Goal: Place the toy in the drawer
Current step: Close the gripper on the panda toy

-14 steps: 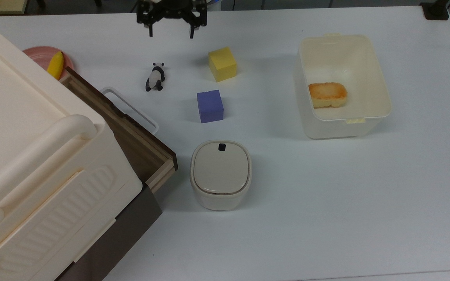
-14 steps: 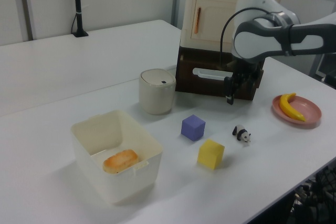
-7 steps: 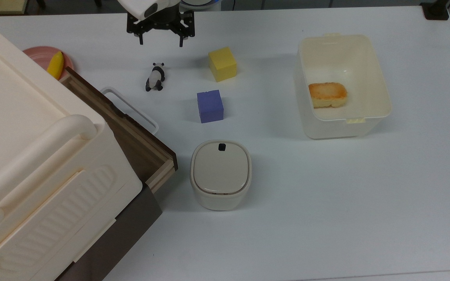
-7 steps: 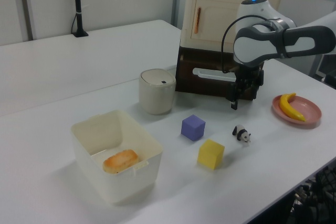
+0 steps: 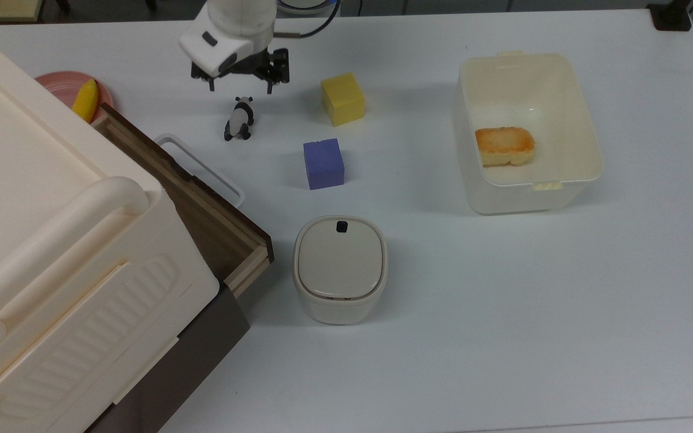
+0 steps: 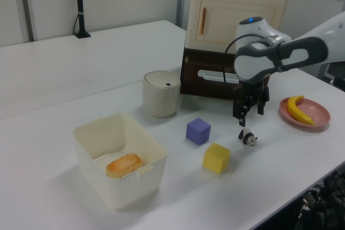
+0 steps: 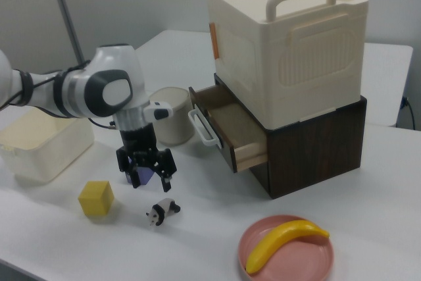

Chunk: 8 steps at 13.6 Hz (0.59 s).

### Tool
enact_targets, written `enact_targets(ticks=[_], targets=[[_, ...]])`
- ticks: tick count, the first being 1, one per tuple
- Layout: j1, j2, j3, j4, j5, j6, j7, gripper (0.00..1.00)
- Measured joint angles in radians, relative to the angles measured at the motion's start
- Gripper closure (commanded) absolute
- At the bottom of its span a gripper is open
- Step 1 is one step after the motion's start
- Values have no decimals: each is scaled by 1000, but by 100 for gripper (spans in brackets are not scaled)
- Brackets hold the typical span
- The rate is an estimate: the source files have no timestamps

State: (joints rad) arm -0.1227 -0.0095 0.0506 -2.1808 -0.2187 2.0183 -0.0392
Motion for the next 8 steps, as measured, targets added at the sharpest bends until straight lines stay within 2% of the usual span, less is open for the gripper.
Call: enact_targets(ticks=[8], targets=[[-49,75,0,2,-8,6,-1,0]])
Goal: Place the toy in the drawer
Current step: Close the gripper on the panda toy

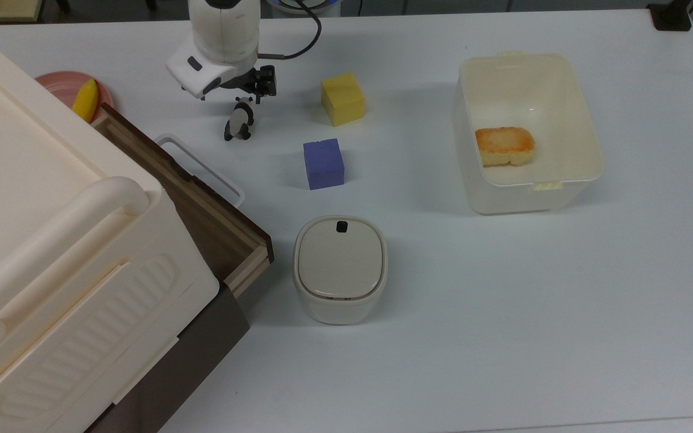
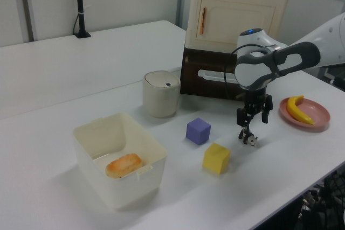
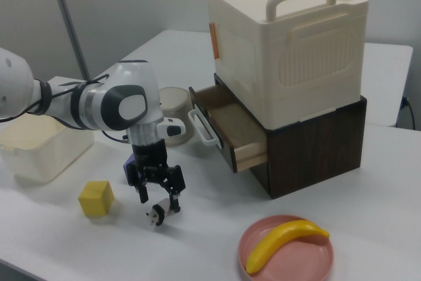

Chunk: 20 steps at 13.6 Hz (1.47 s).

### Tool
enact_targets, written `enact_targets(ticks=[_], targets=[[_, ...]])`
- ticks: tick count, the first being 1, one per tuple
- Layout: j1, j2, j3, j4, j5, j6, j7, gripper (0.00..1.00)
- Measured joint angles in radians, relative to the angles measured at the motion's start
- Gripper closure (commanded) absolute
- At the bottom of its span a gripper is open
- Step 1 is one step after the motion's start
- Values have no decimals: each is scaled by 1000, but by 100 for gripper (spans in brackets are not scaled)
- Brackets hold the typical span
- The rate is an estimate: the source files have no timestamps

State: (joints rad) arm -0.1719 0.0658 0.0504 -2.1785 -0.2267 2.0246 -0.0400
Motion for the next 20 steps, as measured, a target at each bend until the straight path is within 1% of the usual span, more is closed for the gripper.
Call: enact_targets(ticks=[2,3,4,5,6,7,10,12,15,18,20], targets=[[-10,18,0,0,-18,3,0,0],[-14,29,0,0,-28,6,0,3],[-21,43,0,0,-38,10,-2,10],[-23,52,0,1,-39,12,-8,14],[-23,54,0,2,-39,12,-12,14],[-23,54,0,2,-39,12,-22,19],[-23,54,0,8,-39,12,-63,18],[-23,53,0,33,-40,15,-131,14],[-21,53,5,64,-40,48,-197,14],[-19,53,9,65,-40,63,-253,13],[-17,53,12,65,-40,64,-266,13]])
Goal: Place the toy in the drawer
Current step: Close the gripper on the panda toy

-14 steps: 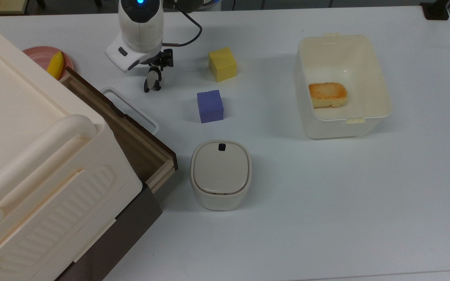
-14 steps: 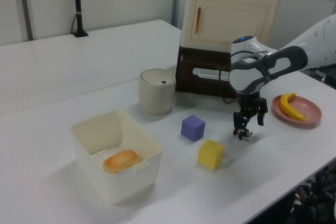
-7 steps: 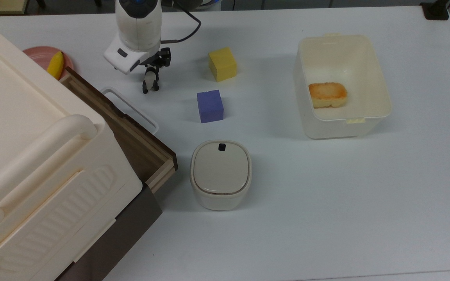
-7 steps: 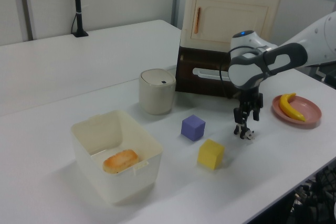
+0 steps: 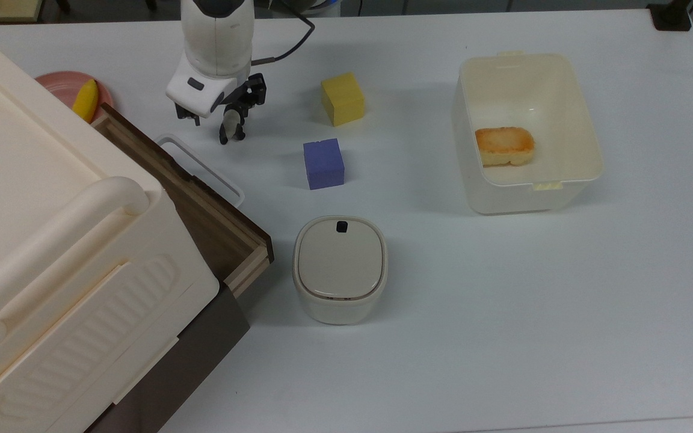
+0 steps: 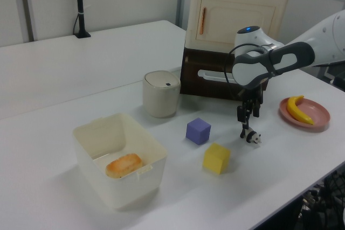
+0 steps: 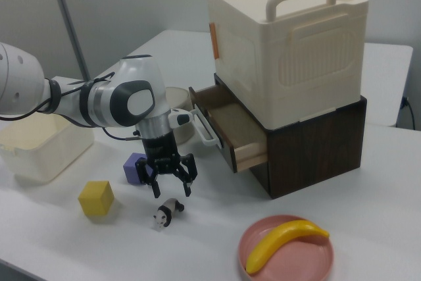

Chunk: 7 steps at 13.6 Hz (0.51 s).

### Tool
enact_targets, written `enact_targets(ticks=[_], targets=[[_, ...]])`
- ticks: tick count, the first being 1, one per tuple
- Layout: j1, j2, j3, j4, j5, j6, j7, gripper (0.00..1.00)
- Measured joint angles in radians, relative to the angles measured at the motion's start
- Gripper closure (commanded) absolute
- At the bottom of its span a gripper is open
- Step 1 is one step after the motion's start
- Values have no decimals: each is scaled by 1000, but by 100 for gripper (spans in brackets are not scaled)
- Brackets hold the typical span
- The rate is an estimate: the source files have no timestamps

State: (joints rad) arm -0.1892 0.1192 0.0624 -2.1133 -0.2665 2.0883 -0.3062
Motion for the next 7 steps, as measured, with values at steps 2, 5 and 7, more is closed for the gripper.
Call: enact_targets(ticks=[2,5,7], targets=[[9,1,3,-3,0,0,0,23],[24,2,8,-24,0,0,0,46],[24,2,12,-26,0,0,0,55]])
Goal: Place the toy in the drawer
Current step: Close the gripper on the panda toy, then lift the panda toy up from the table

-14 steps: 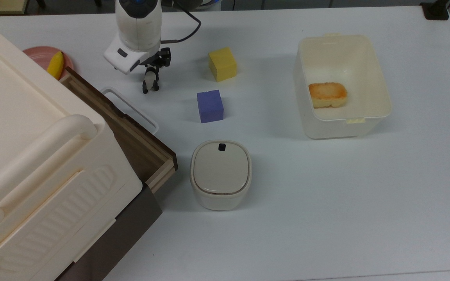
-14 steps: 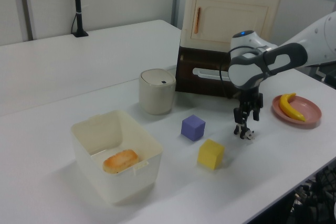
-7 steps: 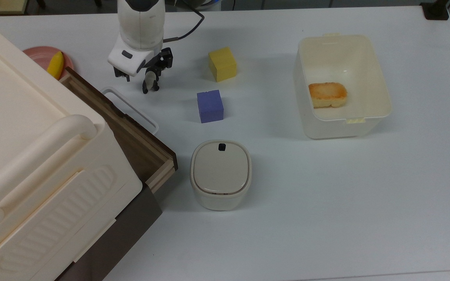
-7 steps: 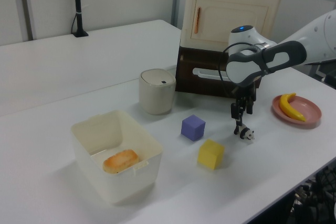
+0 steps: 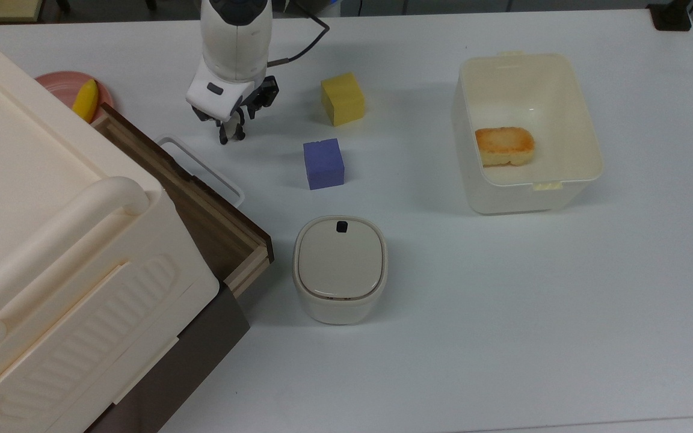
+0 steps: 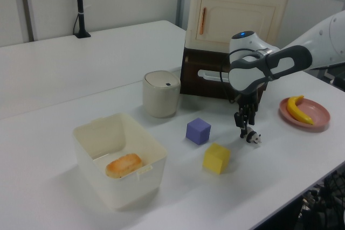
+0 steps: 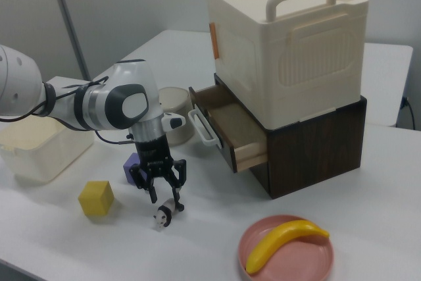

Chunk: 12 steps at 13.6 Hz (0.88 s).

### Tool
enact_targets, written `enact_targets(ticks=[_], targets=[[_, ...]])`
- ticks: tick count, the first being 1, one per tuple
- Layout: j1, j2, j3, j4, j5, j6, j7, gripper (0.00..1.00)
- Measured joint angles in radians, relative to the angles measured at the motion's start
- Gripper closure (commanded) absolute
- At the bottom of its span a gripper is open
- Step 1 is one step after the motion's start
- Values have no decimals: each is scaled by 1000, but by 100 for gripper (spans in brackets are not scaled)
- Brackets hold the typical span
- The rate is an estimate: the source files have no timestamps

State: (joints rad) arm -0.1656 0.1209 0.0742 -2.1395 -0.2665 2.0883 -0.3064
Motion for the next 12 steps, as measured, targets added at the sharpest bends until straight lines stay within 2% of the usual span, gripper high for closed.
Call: enact_targets(ticks=[1,2,4,6,8,9,10,11,12], targets=[[0,0,1,0,0,0,0,61],[0,0,1,-1,0,0,0,61],[0,1,1,-1,0,0,0,37],[0,1,1,-4,0,0,0,8],[-2,4,1,-19,0,0,1,1],[-4,9,1,-28,0,0,1,2],[-4,13,1,-32,0,0,1,9],[-5,17,1,-34,0,0,1,35],[-5,21,1,-35,0,0,1,55]])
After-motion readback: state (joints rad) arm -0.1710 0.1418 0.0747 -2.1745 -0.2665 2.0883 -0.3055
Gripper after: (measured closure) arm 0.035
